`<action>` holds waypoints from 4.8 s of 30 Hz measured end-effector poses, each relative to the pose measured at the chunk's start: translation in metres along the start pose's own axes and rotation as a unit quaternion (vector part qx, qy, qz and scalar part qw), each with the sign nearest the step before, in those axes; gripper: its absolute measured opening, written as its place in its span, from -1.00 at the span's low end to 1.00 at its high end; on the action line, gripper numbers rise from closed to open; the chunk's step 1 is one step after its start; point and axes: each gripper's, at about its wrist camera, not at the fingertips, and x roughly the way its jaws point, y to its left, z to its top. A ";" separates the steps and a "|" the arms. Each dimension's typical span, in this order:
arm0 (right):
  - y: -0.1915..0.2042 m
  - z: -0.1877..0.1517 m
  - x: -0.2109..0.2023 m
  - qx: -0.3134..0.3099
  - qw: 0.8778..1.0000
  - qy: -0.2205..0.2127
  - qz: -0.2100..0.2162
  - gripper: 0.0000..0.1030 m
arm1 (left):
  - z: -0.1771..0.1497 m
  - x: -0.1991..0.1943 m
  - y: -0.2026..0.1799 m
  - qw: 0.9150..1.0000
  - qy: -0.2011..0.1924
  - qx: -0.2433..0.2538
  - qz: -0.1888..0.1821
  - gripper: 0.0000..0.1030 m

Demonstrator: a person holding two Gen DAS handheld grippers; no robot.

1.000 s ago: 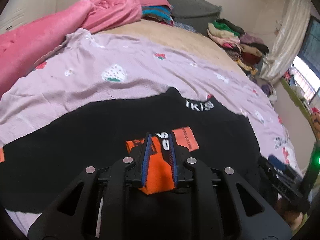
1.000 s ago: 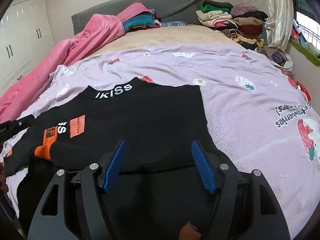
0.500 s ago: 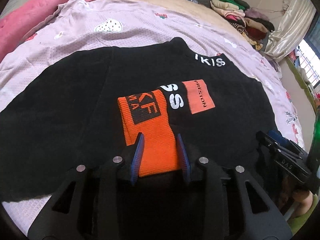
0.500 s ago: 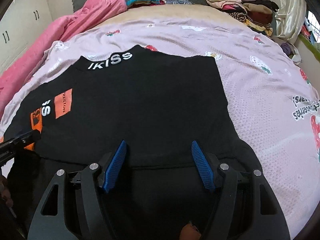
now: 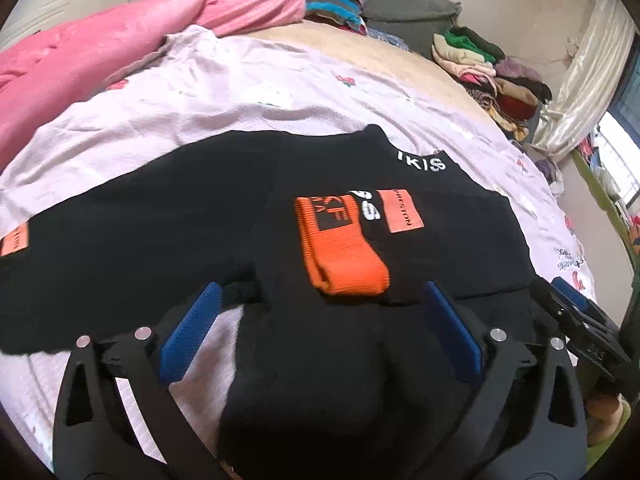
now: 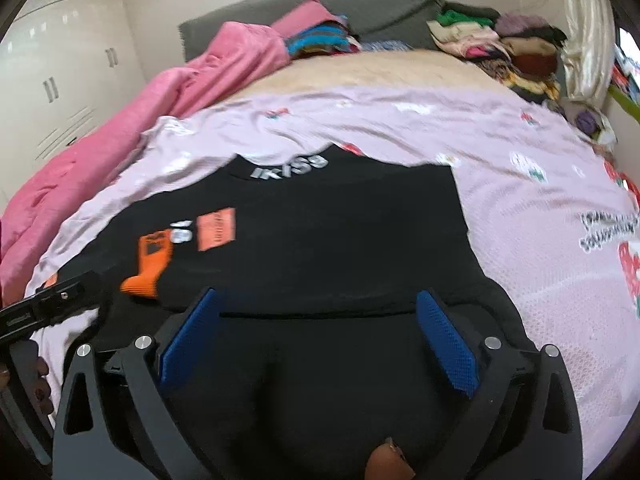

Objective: Fold small clothes
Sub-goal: 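Grasp the other orange cuff with the left gripper and lift it, then carry the second sleeve across the sweatshirt body with the left gripper, then lay the cuff on the body and open the left gripper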

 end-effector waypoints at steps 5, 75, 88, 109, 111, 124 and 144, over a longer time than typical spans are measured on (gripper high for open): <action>0.024 0.002 -0.017 -0.023 1.000 -0.015 0.011 0.91 | -0.005 -0.016 0.016 0.999 -0.003 -0.034 0.000 0.82; 0.067 0.000 -0.042 -0.010 0.994 -0.031 0.108 0.91 | 0.047 -0.137 0.117 0.974 -0.169 -0.139 0.063 -0.84; 0.002 0.000 -0.059 0.052 0.993 -0.055 0.088 0.91 | 0.091 -0.103 -0.014 0.988 -0.154 0.002 -0.001 -0.84; -0.110 -0.017 -0.078 0.152 0.986 -0.061 -0.028 0.91 | 0.036 0.025 -0.115 0.987 -0.014 0.114 -0.109 -0.84; -0.113 -0.018 -0.077 0.152 0.986 -0.057 -0.036 0.91 | 0.028 0.035 -0.117 0.986 -0.002 0.119 -0.119 -0.84; -0.123 -0.019 -0.063 0.156 0.984 -0.033 -0.082 0.91 | -0.015 0.056 -0.142 0.962 0.047 0.197 -0.183 0.04; -0.030 -0.003 0.049 0.067 0.995 0.068 0.011 0.00 | 0.051 0.027 -0.004 0.997 -0.069 0.031 -0.024 0.69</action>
